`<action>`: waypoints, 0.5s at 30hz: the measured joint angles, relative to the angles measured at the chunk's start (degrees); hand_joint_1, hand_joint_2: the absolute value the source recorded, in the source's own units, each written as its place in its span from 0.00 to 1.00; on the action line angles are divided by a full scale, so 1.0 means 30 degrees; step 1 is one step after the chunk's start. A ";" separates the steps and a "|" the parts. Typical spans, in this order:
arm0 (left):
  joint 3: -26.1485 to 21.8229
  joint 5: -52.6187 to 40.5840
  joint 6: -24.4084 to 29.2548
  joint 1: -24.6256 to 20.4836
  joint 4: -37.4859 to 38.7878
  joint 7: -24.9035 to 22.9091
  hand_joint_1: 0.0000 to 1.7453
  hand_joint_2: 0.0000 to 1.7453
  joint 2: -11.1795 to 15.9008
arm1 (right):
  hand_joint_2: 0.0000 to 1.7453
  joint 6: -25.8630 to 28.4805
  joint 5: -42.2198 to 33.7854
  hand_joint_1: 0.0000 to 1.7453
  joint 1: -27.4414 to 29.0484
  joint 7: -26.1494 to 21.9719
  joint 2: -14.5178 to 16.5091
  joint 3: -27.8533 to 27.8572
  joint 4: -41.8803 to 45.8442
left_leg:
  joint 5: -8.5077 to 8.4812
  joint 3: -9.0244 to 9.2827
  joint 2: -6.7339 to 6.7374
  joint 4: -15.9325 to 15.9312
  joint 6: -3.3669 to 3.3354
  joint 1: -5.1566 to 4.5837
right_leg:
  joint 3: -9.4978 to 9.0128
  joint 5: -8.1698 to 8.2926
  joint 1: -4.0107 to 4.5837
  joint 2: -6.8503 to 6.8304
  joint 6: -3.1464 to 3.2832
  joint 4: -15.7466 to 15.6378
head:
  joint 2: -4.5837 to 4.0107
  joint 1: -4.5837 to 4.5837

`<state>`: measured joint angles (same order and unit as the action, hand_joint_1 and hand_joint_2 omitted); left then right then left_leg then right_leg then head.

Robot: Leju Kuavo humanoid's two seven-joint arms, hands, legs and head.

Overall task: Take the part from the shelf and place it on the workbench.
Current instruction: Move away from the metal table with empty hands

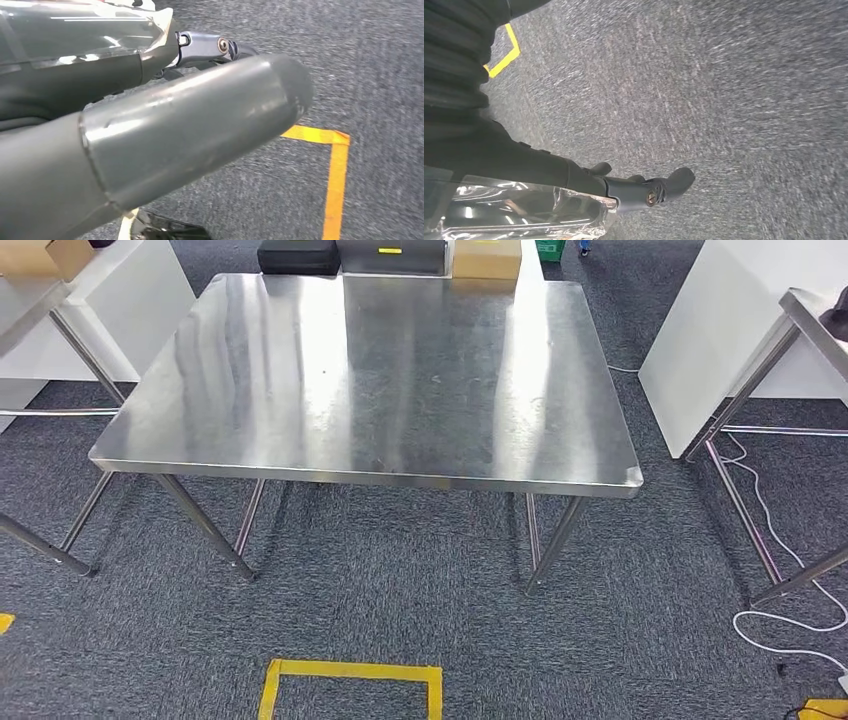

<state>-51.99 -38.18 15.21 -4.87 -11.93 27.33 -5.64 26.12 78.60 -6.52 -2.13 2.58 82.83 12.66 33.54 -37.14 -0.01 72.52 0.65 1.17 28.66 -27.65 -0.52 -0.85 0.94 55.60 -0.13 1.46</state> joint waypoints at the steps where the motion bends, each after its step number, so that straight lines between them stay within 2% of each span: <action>1: -0.0002 0.0015 0.0002 -0.0001 0.0000 -0.0002 0.00 0.00 0.0002 | 1.00 0.0000 0.0011 0.00 0.0001 0.0002 0.0002 -0.0002 0.0000 | -0.0520 0.0711 0.0000 -0.0845 -0.0044 0.0000 | 0.0158 0.0080 0.0001 0.0002 -0.0046 0.0106 | 0.0000 0.0004; 3: -0.0004 0.0042 0.0004 -0.0012 0.0000 0.0002 0.00 0.00 0.0014 | 1.00 0.0000 0.0025 0.00 -0.0005 0.0002 0.0011 -0.0011 0.0000 | -0.1190 0.2441 -0.0021 -0.3457 -0.0230 -0.0037 | 0.0479 0.0182 0.0031 0.0000 -0.0156 0.0342 | 0.0000 0.0002; 4: -0.0005 0.0044 0.0005 -0.0016 0.0000 0.0002 0.00 0.00 0.0022 | 1.00 0.0000 0.0025 0.00 -0.0017 0.0002 0.0016 -0.0015 0.0000 | -0.1277 0.2996 -0.0032 -0.4422 -0.0341 -0.0080 | 0.0598 0.0252 0.0061 -0.0009 -0.0263 0.0422 | 0.0000 -0.0004; 5: -0.0009 0.0044 0.0007 -0.0020 0.0000 0.0004 0.00 0.00 0.0029 | 1.00 0.0000 0.0025 0.00 -0.0029 0.0002 0.0020 -0.0022 0.0000 | -0.1234 0.3242 -0.0043 -0.4960 -0.0436 -0.0133 | 0.0698 0.0335 0.0086 -0.0018 -0.0390 0.0469 | 0.0000 -0.0004; 8: -0.0026 0.0047 0.0013 -0.0021 0.0000 0.0009 0.00 0.00 0.0016 | 1.00 0.0000 0.0013 0.00 -0.0020 -0.0002 0.0004 -0.0053 0.0000 | -0.1508 0.3073 0.0005 -0.5278 -0.0818 -0.0184 | 0.0964 0.0479 0.0122 -0.0013 -0.0816 0.0569 | 0.0000 -0.0018; 9: -0.0033 0.0049 0.0015 -0.0028 0.0000 0.0013 0.00 0.00 -0.0002 | 1.00 -0.0002 0.0005 0.00 -0.0009 -0.0002 0.0000 -0.0066 0.0000 | -0.1700 0.2953 0.0041 -0.5373 -0.1015 -0.0163 | 0.1158 0.0189 0.0117 0.0018 -0.0856 0.0878 | 0.0000 -0.0044; 10: -0.0042 0.0051 0.0018 -0.0038 0.0000 0.0015 0.00 0.00 -0.0020 | 1.00 -0.0004 -0.0006 0.00 -0.0002 -0.0002 -0.0006 -0.0078 0.0000 | -0.1909 0.2793 0.0081 -0.5464 -0.1187 -0.0136 | 0.1469 -0.0360 0.0107 0.0056 -0.0821 0.1524 | 0.0000 -0.0065; 12: -0.0075 0.0046 0.0034 -0.0052 0.0000 0.0018 0.00 0.00 -0.0035 | 1.00 -0.0013 -0.0020 0.00 -0.0005 0.0002 -0.0014 -0.0100 0.0000 | -0.2260 0.2334 0.0121 -0.5480 -0.1340 -0.0153 | 0.2294 -0.1873 0.0000 0.0124 -0.0699 0.3762 | 0.0000 -0.0109; 13: -0.0095 0.0040 0.0042 -0.0050 0.0000 0.0018 0.00 0.00 -0.0036 | 1.00 -0.0020 -0.0027 0.00 -0.0001 0.0005 -0.0029 -0.0106 0.0000 | -0.2437 0.2085 0.0134 -0.5471 -0.1332 -0.0161 | 0.2626 -0.2386 -0.0049 0.0137 -0.0746 0.4917 | 0.0000 -0.0120; 14: -0.0117 0.0027 0.0047 -0.0045 0.0000 0.0018 0.00 0.00 -0.0049 | 1.00 -0.0031 -0.0035 0.00 0.0003 0.0018 -0.0053 -0.0107 0.0000 | -0.2619 0.1829 0.0144 -0.5459 -0.1301 -0.0161 | 0.2733 -0.2554 -0.0101 0.0145 -0.0899 0.5667 | 0.0000 -0.0124; 15: -0.0133 0.0004 0.0047 -0.0041 0.0000 0.0018 0.00 0.00 -0.0066 | 1.00 -0.0044 -0.0049 0.00 0.0006 0.0031 -0.0075 -0.0107 0.0000 | -0.2792 0.1585 0.0150 -0.5445 -0.1248 -0.0151 | 0.2507 -0.2347 -0.0158 0.0147 -0.1130 0.5758 | 0.0000 -0.0127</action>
<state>-52.39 -38.17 15.35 -4.99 -11.93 27.39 -5.84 25.99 78.45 -6.51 -2.03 2.36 82.51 12.66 25.17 -32.38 0.44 56.18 -3.10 0.72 36.18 -34.69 -0.99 -0.41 -2.45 72.87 -0.13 1.08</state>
